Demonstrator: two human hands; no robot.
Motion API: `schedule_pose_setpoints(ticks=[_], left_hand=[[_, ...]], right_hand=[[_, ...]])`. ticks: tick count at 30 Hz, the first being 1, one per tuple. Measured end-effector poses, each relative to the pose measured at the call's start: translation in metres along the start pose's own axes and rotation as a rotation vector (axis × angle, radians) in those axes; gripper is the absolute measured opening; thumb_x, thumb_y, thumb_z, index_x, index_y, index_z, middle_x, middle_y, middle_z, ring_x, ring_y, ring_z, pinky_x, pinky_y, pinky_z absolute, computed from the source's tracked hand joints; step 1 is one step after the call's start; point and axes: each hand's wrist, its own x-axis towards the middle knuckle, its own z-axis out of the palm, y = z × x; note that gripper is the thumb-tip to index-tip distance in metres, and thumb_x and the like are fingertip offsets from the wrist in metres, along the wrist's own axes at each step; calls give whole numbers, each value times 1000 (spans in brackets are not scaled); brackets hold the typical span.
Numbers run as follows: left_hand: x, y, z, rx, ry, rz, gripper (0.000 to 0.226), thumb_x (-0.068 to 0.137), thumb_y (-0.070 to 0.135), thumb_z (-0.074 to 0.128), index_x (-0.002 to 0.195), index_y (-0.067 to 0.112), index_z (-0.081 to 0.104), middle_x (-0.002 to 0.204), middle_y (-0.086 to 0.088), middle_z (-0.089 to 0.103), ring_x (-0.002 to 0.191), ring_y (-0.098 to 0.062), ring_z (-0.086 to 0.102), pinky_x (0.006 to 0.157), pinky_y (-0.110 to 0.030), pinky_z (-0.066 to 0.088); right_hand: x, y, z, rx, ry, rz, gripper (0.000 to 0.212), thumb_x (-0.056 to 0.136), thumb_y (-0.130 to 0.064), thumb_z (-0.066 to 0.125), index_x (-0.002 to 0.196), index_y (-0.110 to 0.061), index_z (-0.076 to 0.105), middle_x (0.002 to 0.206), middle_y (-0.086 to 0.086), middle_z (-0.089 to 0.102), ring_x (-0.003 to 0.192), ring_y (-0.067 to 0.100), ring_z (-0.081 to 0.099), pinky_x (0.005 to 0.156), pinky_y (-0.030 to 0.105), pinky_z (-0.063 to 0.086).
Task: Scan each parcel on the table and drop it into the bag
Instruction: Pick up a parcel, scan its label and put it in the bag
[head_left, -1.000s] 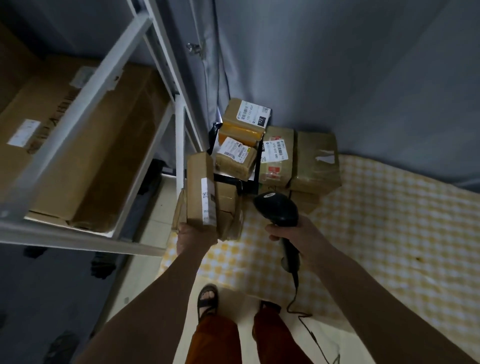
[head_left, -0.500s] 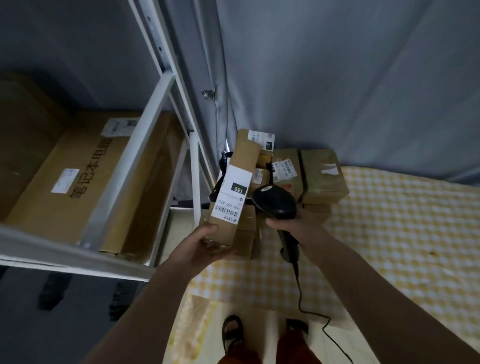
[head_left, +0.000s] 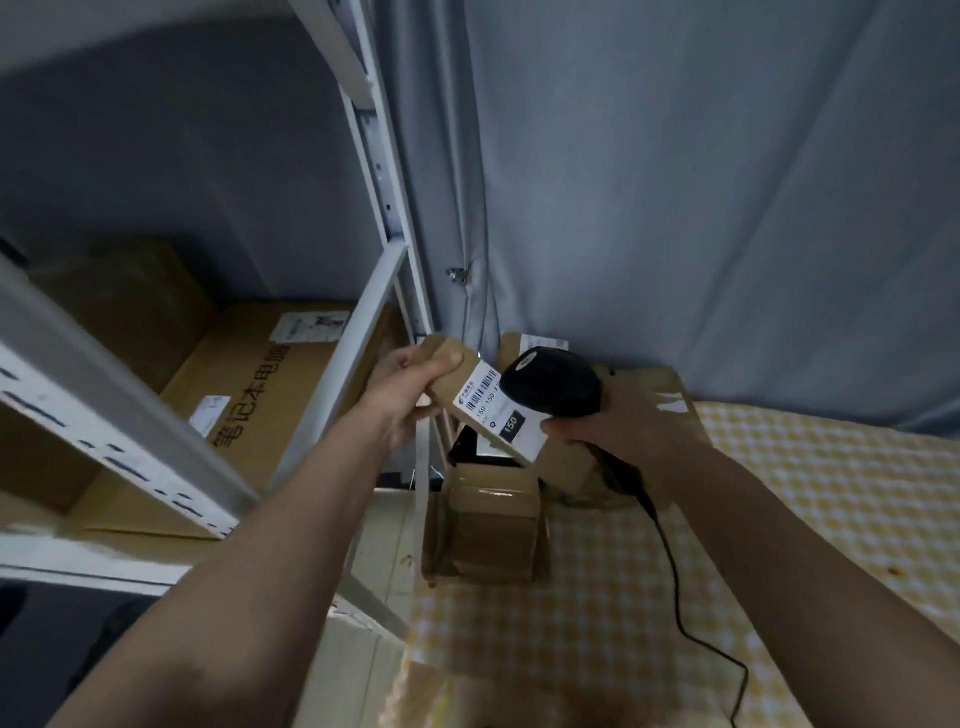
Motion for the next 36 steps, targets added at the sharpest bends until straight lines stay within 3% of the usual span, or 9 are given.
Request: schedule_pose_setpoints(ticks=[7,10,16,21,25,28,32,36], left_hand=[[1,57,13,198,-16,128,62,76,30,81,129,14,52,114,-8,66,92,-22,68,66,-34,57],[-2,65,9,218,-27,114,72,75,30,82,137,12,49,117,-12,66,96,-25,68,70,-40,59],[-8,68,2,237,-48,108,70,75,27,81,135,12,49,113,-14,66,95,-28,68,75,-43,59],[-12,69,3,248,-69,105,67,78,26,79,136,13,47,104,-11,67,90,-24,67,68,-36,56],[-12,66,4,258,-84,105,65,78,28,79,134,15,49,104,-9,67,94,-24,66,72,-36,55],[-12,65,5,277,-99,107,64,78,29,79,133,15,50,106,-8,67,96,-24,66,79,-39,56],[-13,64,5,270,-119,89,64,77,26,79,133,16,49,107,-9,66,90,-21,66,66,-31,53],[-12,65,7,270,-117,95,66,77,25,80,134,16,48,107,-8,65,87,-19,65,63,-31,52]], right_hand=[[-34,-9,13,-78,57,-58,7,83,-11,69,82,-11,63,61,-4,56,53,2,50,43,4,34],[-42,-8,19,12,72,-38,11,84,-11,69,93,-8,65,68,0,61,62,9,58,56,12,45],[-53,-8,19,101,82,-53,22,84,-9,70,105,-12,65,92,8,71,83,16,68,74,26,56],[-59,-12,20,86,98,-52,12,84,-10,69,94,-13,65,75,4,66,69,12,61,62,19,50],[-59,-11,23,104,113,-45,12,83,-9,70,95,-12,66,79,10,66,74,19,61,72,31,51],[-60,-12,23,110,117,-48,14,84,-10,70,97,-11,65,82,12,67,74,19,61,69,28,50],[-60,-12,23,96,127,-43,17,84,-10,69,100,-10,64,91,21,68,74,19,62,65,23,50],[-61,-10,25,112,124,-48,20,84,-9,69,103,-11,64,95,21,68,81,29,65,74,33,54]])
